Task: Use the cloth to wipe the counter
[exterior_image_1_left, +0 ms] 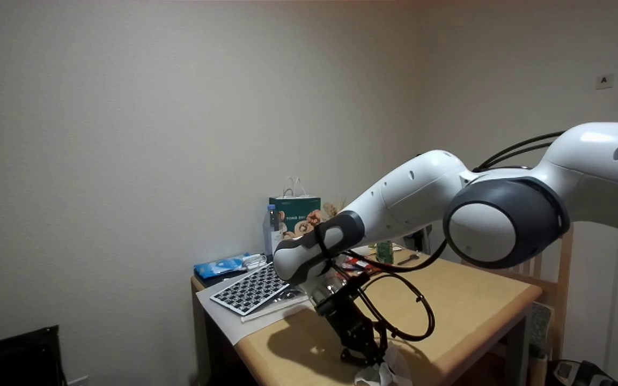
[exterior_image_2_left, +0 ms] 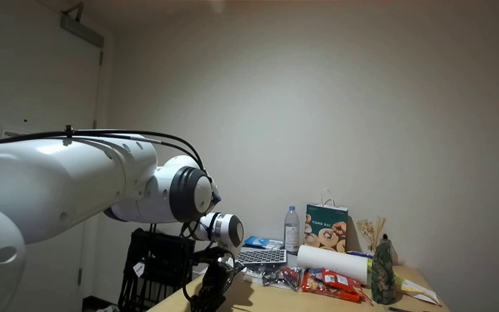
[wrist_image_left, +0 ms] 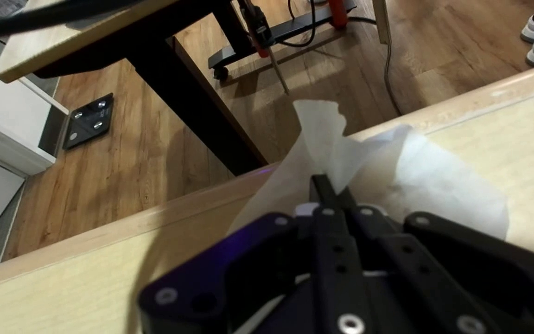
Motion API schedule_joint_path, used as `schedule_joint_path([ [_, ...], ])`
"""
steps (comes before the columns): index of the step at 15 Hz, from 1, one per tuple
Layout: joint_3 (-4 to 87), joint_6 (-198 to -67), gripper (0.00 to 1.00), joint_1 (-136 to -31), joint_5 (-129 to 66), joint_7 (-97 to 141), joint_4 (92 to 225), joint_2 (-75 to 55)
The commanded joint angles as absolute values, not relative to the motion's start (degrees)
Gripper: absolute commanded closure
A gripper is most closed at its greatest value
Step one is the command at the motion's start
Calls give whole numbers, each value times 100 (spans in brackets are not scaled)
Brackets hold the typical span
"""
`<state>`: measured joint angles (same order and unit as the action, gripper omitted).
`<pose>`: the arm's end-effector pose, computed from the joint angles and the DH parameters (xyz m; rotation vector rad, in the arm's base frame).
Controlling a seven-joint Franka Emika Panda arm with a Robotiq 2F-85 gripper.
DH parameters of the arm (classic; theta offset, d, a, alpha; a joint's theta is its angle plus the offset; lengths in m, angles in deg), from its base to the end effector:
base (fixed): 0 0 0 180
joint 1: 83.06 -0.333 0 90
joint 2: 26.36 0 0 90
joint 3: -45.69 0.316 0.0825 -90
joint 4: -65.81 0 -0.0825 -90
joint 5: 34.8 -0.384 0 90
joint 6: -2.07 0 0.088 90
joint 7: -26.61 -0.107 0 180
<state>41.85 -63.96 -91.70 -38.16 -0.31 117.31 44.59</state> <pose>0.6493 0.0765 0.0899 2.5044 -0.4813 -1.3054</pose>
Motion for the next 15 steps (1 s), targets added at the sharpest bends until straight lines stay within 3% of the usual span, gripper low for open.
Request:
schedule_joint_path([
  [1,4212,-6394,100,-9399,-3694,-33,11464,4616],
  [7,4189,-5968,100,-10304,-3063,-44,10528,5141],
  [8,4193,-6130,99,-10177,-3285,-39,10963,4836],
  [15,4182,-5987,100,-10419,-3101,6,10569,5086],
])
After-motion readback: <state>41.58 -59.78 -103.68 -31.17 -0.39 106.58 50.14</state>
